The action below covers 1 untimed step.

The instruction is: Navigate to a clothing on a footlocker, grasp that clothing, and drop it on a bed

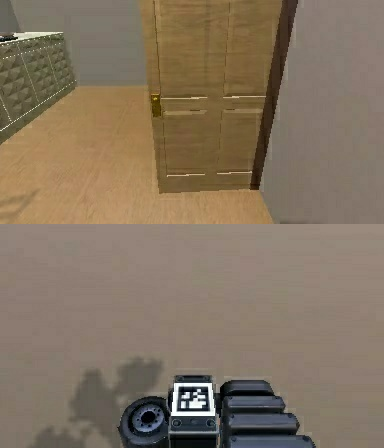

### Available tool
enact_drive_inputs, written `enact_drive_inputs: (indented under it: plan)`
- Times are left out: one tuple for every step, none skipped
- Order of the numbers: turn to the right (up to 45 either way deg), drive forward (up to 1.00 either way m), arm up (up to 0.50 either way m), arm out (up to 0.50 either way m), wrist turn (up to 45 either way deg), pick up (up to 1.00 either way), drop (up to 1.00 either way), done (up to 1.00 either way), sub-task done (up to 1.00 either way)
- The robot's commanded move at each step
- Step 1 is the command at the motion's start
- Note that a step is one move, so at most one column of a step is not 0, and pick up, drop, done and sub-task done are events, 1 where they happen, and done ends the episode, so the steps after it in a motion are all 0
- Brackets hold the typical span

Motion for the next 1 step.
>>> enact_drive_inputs:
  plan:
    - [12.0,0.0,0.0,0.0,0.0,0.0,0.0,0.0,0.0]
